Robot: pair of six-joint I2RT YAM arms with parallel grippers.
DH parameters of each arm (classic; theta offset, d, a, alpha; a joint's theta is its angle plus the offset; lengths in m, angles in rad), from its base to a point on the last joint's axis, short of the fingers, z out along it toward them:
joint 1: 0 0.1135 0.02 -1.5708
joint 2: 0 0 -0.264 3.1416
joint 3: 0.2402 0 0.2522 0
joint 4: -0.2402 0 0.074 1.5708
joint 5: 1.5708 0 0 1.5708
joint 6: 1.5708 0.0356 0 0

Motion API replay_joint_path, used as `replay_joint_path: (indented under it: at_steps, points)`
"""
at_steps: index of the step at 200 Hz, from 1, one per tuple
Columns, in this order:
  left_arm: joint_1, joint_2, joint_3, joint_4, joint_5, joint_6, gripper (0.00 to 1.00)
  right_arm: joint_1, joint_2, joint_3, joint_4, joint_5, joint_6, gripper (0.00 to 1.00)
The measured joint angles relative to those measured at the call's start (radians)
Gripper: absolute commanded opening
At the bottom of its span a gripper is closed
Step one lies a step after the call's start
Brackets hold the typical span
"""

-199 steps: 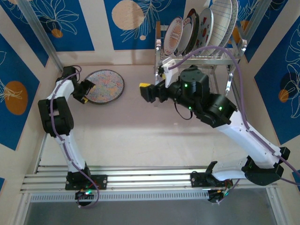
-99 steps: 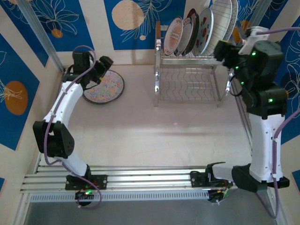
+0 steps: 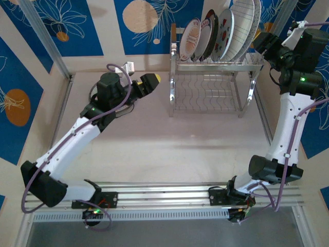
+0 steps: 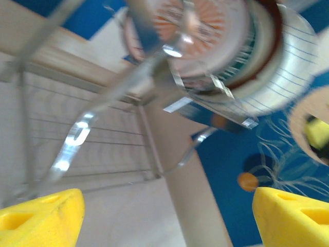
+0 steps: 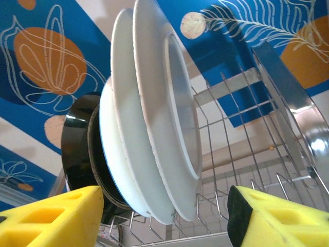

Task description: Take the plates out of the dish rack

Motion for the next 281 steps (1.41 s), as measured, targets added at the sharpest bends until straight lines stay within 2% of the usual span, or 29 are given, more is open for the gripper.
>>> replay_joint_path:
  at_steps: [40,89,138,281]
  points:
    - [-0.055,-0.091,-0.058,0.056,0.001,0.018,0.85,-0.025,0.051,0.034,0.035,-0.132,-0.012,0.55]
    - [-0.056,-0.121,-0.088,0.078,0.012,0.019,0.86,-0.024,0.113,0.050,0.045,-0.196,-0.071,0.53]
    - [-0.060,-0.121,-0.088,0.107,0.028,0.017,0.86,-0.022,0.157,0.071,0.052,-0.210,-0.112,0.47]
    - [-0.061,-0.121,-0.089,0.108,0.027,0.010,0.86,0.024,0.248,0.153,0.037,-0.175,-0.185,0.39]
